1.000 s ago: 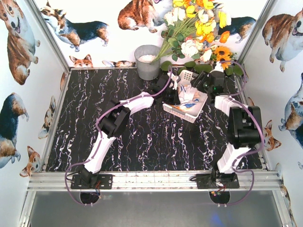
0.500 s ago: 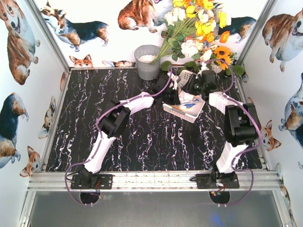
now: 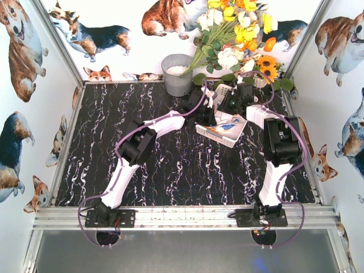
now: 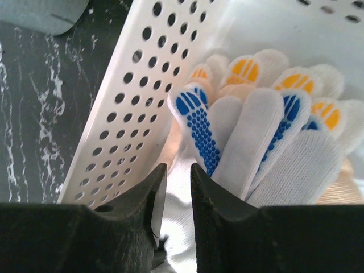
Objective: Put the gloves into the storage basket
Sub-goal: Adjust the glove in the bin.
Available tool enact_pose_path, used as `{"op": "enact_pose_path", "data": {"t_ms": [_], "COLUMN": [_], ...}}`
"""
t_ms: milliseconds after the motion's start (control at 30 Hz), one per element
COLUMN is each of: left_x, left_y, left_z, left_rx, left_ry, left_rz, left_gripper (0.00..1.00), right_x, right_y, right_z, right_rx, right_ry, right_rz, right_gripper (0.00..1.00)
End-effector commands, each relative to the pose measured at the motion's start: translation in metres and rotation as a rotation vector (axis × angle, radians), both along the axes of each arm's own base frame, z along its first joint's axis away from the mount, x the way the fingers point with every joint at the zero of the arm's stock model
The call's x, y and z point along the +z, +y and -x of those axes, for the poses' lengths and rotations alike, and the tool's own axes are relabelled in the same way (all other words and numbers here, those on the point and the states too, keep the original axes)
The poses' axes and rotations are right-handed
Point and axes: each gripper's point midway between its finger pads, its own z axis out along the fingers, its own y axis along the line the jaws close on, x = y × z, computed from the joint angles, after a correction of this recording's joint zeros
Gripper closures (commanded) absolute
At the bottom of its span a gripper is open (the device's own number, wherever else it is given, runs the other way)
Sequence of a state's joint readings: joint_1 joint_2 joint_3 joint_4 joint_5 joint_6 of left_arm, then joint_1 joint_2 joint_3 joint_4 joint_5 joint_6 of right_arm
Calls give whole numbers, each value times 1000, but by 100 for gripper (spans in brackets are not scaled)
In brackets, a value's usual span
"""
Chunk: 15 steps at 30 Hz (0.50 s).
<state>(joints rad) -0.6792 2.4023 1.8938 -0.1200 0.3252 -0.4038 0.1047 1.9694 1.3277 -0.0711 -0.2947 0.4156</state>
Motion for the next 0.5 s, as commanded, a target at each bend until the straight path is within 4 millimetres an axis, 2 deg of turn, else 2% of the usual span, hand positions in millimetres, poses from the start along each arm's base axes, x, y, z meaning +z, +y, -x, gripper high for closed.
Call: {"op": "enact_pose_path", "data": {"t_ms": [0, 167, 267, 467], "left_x": [-35, -35, -35, -33], "left_y": [13, 13, 12, 12], "left_z": [12, 13, 12, 12], "left_rx": [1, 0, -1, -2], "left_ry": [75, 76, 75, 72], "left_rz": [-77, -76, -74, -70], "left_gripper": [100, 100, 100, 100], "right_x": [25, 31, 33, 44], "right_y": [-23, -42, -45, -26], "right_z": [-29, -37, -39, -39], "right_rx": [-98, -169, -175, -88], "right_ry": [-86, -106, -107, -120], "right_rz": [84, 110, 108, 33], "right_gripper": [74, 73, 73, 70]}}
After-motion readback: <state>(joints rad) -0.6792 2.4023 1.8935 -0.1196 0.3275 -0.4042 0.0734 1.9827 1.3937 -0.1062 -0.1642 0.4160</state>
